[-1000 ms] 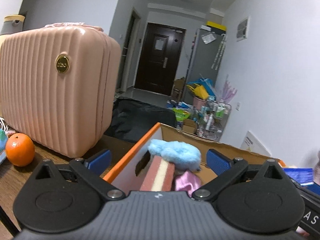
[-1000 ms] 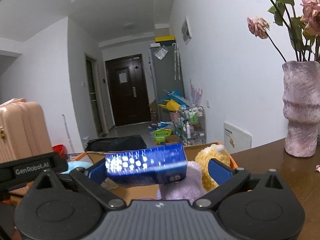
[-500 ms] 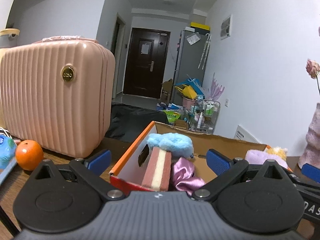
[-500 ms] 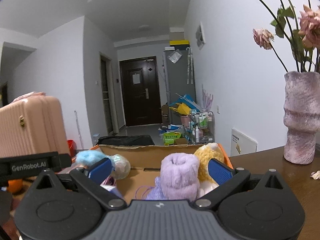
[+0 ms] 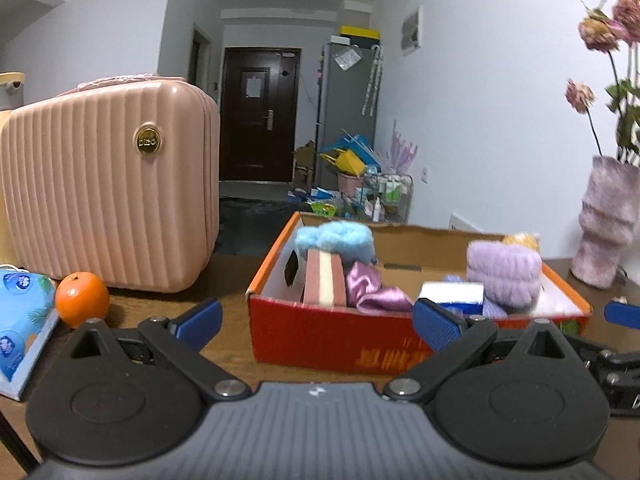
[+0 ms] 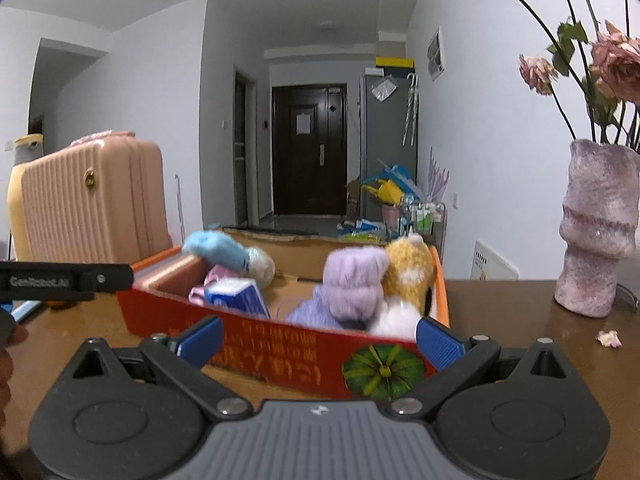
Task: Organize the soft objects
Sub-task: 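Move both tools back toward the white foam pieces on the table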
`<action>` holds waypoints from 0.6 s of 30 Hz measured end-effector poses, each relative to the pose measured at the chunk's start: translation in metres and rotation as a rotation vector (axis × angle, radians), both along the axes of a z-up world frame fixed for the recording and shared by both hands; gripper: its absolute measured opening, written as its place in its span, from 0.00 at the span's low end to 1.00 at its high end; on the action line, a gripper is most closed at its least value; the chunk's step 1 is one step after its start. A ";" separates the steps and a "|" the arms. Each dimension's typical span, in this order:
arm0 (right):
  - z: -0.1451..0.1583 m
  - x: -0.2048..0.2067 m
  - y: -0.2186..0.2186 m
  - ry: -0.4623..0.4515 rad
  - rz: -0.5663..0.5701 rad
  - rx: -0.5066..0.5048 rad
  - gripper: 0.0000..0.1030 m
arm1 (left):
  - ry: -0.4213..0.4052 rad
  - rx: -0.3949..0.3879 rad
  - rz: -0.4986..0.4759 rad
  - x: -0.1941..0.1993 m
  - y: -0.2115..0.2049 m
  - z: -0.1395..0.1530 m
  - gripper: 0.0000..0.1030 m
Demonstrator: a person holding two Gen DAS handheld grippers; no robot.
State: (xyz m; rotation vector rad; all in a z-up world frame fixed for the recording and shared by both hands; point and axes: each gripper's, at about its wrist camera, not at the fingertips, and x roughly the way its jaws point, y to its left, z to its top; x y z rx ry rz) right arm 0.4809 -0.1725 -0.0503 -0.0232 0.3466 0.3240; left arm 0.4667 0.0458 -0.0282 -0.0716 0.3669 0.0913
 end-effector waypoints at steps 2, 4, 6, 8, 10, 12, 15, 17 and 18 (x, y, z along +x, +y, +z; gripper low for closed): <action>-0.002 -0.004 -0.006 0.024 0.005 -0.009 1.00 | 0.012 0.015 -0.014 -0.007 0.002 -0.002 1.00; -0.005 -0.009 -0.011 0.051 0.007 -0.018 1.00 | 0.026 0.025 -0.026 -0.014 0.005 -0.004 1.00; -0.008 -0.013 -0.016 0.083 0.009 -0.027 1.00 | 0.040 0.036 -0.039 -0.021 0.008 -0.006 1.00; -0.011 -0.017 -0.021 0.118 0.008 -0.033 1.00 | 0.056 0.044 -0.050 -0.029 0.011 -0.008 1.00; -0.014 -0.021 -0.025 0.148 0.011 -0.038 1.00 | 0.077 0.052 -0.059 -0.036 0.015 -0.011 1.00; -0.017 -0.025 -0.028 0.171 0.008 -0.049 1.00 | 0.106 0.064 -0.065 -0.044 0.018 -0.014 1.00; -0.022 -0.030 -0.031 0.209 0.000 -0.072 1.00 | 0.146 0.088 -0.070 -0.056 0.023 -0.020 1.00; -0.025 -0.033 -0.032 0.236 -0.002 -0.090 1.00 | 0.164 0.096 -0.067 -0.064 0.028 -0.023 1.00; -0.027 -0.034 -0.032 0.249 -0.004 -0.100 1.00 | 0.171 0.095 -0.064 -0.066 0.030 -0.024 1.00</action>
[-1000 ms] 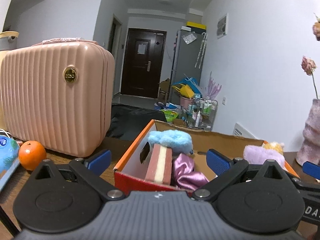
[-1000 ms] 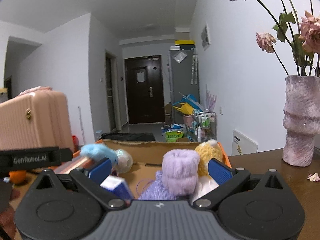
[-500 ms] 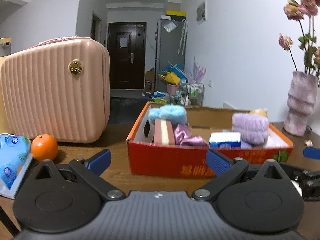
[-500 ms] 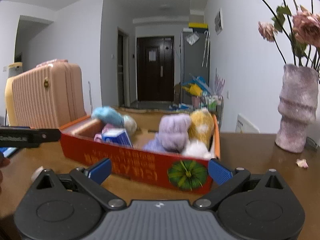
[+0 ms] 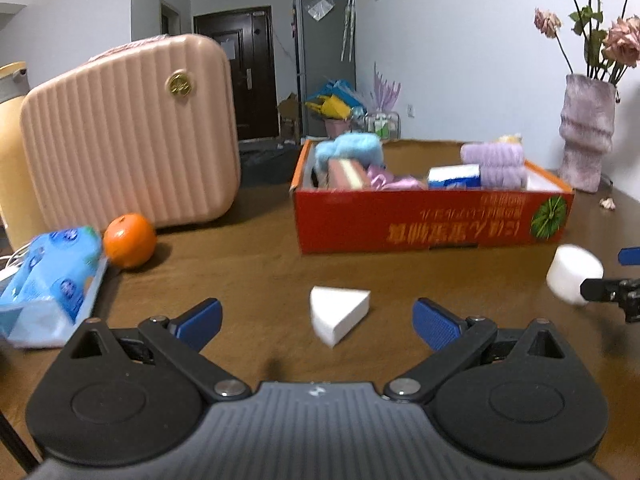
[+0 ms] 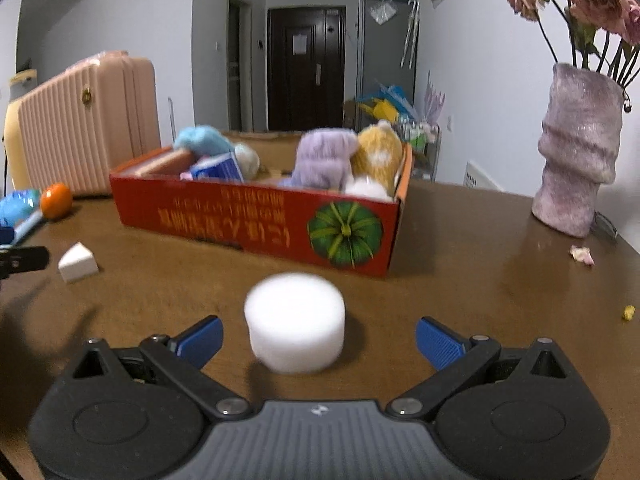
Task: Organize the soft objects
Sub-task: 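Move both tools back toward the white foam pieces on the table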
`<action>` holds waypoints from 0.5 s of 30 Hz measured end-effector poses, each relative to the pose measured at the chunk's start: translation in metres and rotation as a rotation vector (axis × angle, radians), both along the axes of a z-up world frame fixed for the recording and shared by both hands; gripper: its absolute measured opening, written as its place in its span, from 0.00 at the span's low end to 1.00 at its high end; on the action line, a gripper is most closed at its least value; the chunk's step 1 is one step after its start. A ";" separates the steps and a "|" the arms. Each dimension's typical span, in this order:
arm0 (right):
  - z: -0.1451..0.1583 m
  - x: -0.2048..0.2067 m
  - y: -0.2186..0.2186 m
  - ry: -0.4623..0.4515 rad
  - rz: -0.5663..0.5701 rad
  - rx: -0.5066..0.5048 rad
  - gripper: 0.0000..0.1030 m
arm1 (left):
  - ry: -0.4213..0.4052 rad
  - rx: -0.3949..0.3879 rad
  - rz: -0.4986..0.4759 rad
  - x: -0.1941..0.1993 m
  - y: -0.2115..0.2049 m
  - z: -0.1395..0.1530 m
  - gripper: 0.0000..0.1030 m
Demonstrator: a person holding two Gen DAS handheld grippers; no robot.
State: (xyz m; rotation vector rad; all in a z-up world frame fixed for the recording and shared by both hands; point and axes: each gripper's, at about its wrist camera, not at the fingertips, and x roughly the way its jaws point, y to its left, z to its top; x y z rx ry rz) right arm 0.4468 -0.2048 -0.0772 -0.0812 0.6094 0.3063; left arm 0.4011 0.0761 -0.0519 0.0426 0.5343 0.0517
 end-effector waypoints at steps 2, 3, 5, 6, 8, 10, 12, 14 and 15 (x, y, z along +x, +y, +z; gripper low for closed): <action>-0.003 -0.001 0.000 0.017 0.001 -0.010 1.00 | 0.009 -0.003 0.015 0.000 0.004 -0.001 1.00; -0.003 -0.001 0.000 0.018 0.004 -0.010 1.00 | 0.014 -0.011 0.021 0.001 0.006 -0.002 1.00; -0.003 -0.001 0.001 0.019 0.006 -0.013 1.00 | 0.030 -0.017 0.023 0.004 0.007 -0.004 1.00; -0.004 -0.001 0.001 0.023 0.007 -0.015 1.00 | 0.034 -0.011 0.026 0.005 0.007 -0.005 1.00; -0.006 0.001 0.001 0.036 0.004 -0.021 1.00 | 0.035 -0.008 0.028 0.005 0.007 -0.006 1.00; -0.007 0.004 0.002 0.048 0.003 -0.025 1.00 | 0.039 -0.005 0.028 0.006 0.006 -0.007 1.00; -0.008 0.006 0.003 0.053 0.000 -0.030 0.99 | 0.046 0.000 0.031 0.009 0.006 -0.008 1.00; -0.009 0.009 0.005 0.055 -0.007 -0.033 0.93 | 0.053 0.005 0.032 0.010 0.005 -0.010 1.00; -0.010 0.012 0.006 0.060 -0.008 -0.032 0.91 | 0.055 0.007 0.032 0.010 0.004 -0.010 1.00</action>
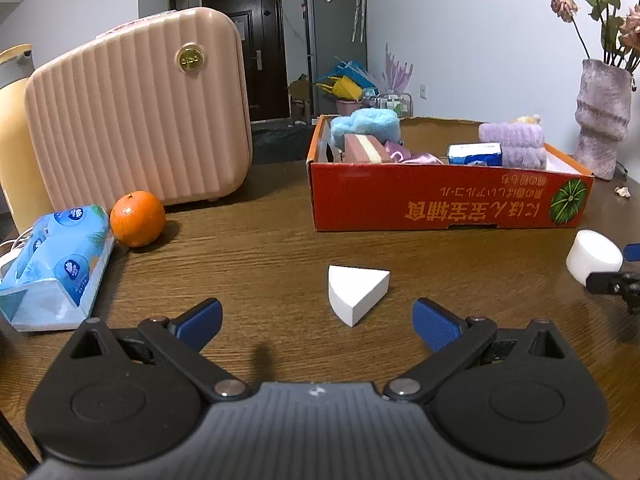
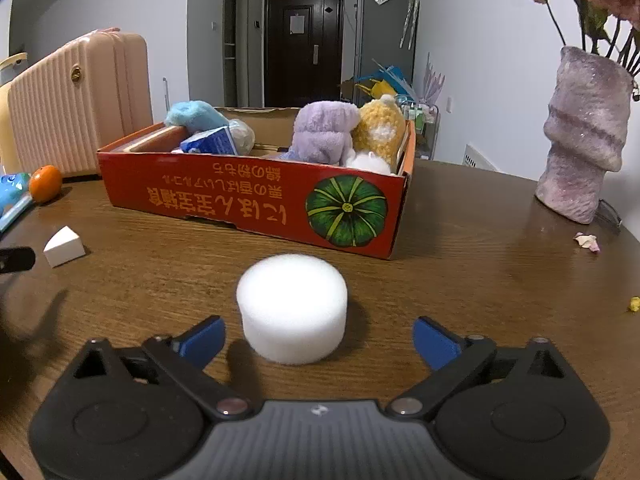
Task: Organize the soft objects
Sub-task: 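Move both tools back toward the white foam pieces on the table, then close the right tool on the foam cylinder while the left tool grasps the foam wedge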
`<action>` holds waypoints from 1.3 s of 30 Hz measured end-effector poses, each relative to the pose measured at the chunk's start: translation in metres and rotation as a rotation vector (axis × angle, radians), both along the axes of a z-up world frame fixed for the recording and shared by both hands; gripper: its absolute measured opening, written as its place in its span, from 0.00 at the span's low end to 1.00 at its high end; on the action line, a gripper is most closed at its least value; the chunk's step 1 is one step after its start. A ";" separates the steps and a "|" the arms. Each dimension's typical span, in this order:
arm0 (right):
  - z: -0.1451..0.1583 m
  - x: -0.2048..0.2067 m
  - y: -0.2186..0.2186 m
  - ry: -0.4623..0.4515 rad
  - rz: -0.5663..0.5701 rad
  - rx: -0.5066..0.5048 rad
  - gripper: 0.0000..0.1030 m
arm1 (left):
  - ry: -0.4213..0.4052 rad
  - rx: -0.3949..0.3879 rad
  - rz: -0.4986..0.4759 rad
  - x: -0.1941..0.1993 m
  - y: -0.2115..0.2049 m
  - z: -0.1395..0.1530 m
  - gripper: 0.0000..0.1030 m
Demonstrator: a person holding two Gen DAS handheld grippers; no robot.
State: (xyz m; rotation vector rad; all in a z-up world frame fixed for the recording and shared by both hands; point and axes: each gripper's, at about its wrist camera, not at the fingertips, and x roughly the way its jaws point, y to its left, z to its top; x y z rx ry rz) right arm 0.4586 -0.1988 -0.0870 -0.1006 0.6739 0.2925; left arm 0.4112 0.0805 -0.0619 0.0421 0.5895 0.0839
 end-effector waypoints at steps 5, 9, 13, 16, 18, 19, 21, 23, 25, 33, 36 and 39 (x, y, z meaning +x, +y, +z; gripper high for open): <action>-0.003 0.012 0.003 0.025 -0.007 0.015 0.74 | 0.004 0.003 -0.001 0.001 -0.001 -0.001 1.00; -0.003 0.014 0.009 0.015 0.024 0.018 0.55 | 0.012 0.001 -0.006 0.002 -0.001 -0.002 1.00; -0.002 0.010 0.014 -0.007 0.066 0.013 0.53 | 0.029 -0.007 -0.010 0.004 0.000 -0.004 1.00; 0.003 0.006 0.012 -0.048 0.064 0.034 0.53 | 0.036 -0.009 -0.005 0.008 0.002 -0.007 1.00; 0.005 0.004 0.011 -0.067 0.060 0.043 0.53 | 0.032 -0.002 0.003 0.012 0.004 -0.008 1.00; 0.007 0.004 0.010 -0.074 0.059 0.047 0.53 | 0.029 0.006 0.017 0.015 0.005 -0.009 1.00; 0.009 0.003 0.009 -0.084 0.058 0.056 0.54 | 0.036 -0.011 0.036 0.022 0.009 -0.009 1.00; 0.009 0.004 0.008 -0.087 0.057 0.061 0.54 | 0.051 -0.040 0.044 0.031 0.013 -0.010 1.00; 0.010 0.004 0.007 -0.085 0.054 0.064 0.54 | 0.064 -0.049 0.052 0.042 0.014 -0.011 1.00; 0.008 0.004 0.006 -0.081 0.052 0.068 0.54 | 0.093 -0.014 0.043 0.068 0.005 -0.018 1.00; 0.009 0.004 0.006 -0.081 0.051 0.069 0.54 | 0.102 -0.015 0.036 0.071 0.003 -0.019 1.00; 0.009 0.004 0.006 -0.081 0.052 0.068 0.54 | 0.091 -0.005 0.028 0.074 0.001 -0.018 1.00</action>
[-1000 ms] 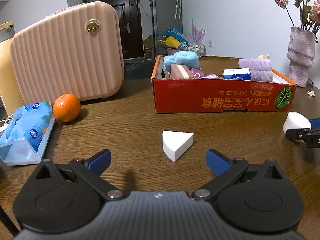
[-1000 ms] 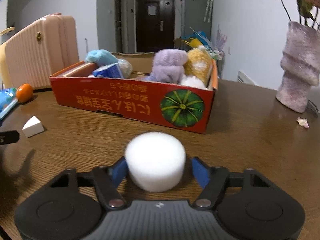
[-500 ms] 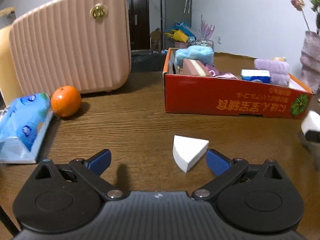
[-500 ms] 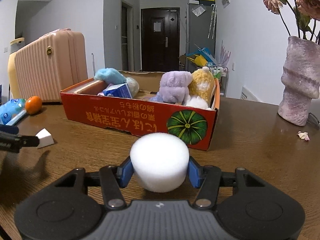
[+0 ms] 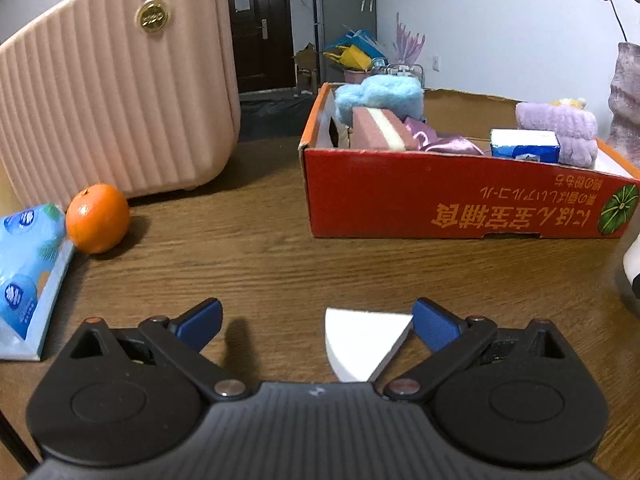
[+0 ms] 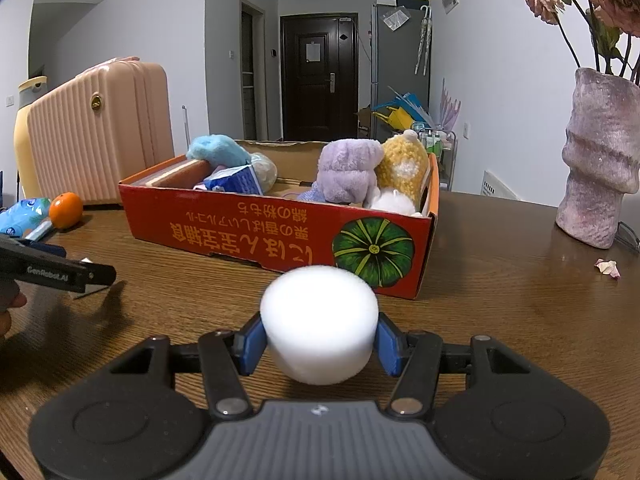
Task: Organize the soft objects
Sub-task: 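Close the right tool on the foam cylinder while the left tool grasps the foam wedge, then lift and carry the foam wedge and foam cylinder in both tools over the box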
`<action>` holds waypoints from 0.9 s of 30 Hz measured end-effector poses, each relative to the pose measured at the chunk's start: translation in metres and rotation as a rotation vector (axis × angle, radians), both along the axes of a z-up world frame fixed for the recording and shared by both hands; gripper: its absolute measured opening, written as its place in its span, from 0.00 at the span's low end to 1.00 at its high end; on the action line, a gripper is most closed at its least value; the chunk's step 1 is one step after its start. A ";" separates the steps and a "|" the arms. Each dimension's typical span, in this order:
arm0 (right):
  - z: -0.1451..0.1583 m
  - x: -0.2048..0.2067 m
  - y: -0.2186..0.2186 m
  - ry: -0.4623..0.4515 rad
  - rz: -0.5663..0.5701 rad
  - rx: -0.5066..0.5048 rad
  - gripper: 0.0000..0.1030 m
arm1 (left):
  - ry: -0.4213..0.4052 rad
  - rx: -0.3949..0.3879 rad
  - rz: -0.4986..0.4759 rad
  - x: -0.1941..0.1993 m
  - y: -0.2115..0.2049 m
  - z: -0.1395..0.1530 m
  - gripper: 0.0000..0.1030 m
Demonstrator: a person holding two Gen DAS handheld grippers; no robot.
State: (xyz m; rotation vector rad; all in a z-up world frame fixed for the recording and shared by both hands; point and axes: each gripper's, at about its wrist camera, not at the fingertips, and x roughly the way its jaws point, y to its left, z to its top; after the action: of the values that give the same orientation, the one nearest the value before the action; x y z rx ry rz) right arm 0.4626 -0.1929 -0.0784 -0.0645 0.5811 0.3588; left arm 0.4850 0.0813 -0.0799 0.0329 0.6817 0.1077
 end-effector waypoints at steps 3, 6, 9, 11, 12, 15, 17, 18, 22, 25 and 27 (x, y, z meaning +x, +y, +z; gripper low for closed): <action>-0.001 0.000 0.000 0.001 -0.001 -0.001 0.54 | 0.007 0.005 -0.023 0.001 -0.003 -0.001 0.92; -0.001 0.000 0.000 0.002 -0.001 0.001 0.54 | 0.006 -0.007 -0.041 0.000 -0.004 -0.001 0.78; -0.001 0.000 -0.001 0.004 0.001 0.001 0.54 | -0.004 -0.012 -0.068 -0.002 -0.006 0.000 0.59; -0.001 0.000 0.000 0.004 0.001 0.001 0.54 | -0.010 -0.009 -0.096 -0.004 -0.010 0.001 0.37; -0.001 0.001 0.000 0.004 0.001 0.002 0.54 | -0.013 -0.001 -0.106 -0.006 -0.013 0.001 0.36; -0.001 0.000 0.000 0.004 0.000 0.001 0.54 | -0.025 0.035 -0.116 -0.008 -0.018 0.000 0.33; -0.002 0.000 0.000 0.005 0.001 0.001 0.54 | -0.026 0.027 -0.118 -0.008 -0.017 0.001 0.33; -0.001 0.000 -0.001 0.004 0.002 0.001 0.54 | -0.026 0.024 -0.116 -0.008 -0.016 0.001 0.32; -0.001 0.000 0.000 0.002 0.002 0.000 0.54 | -0.033 0.022 -0.124 -0.010 -0.016 0.002 0.30; -0.001 -0.001 0.000 -0.001 0.002 0.002 0.54 | -0.046 0.013 -0.132 -0.011 -0.016 0.003 0.29; 0.000 -0.001 0.001 -0.004 0.003 0.002 0.54 | -0.059 0.010 -0.132 -0.013 -0.016 0.005 0.29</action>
State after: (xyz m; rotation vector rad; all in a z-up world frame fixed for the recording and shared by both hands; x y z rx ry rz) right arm 0.4615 -0.1921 -0.0786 -0.0637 0.5770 0.3621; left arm 0.4723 0.0652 -0.0752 0.0840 0.6186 -0.0146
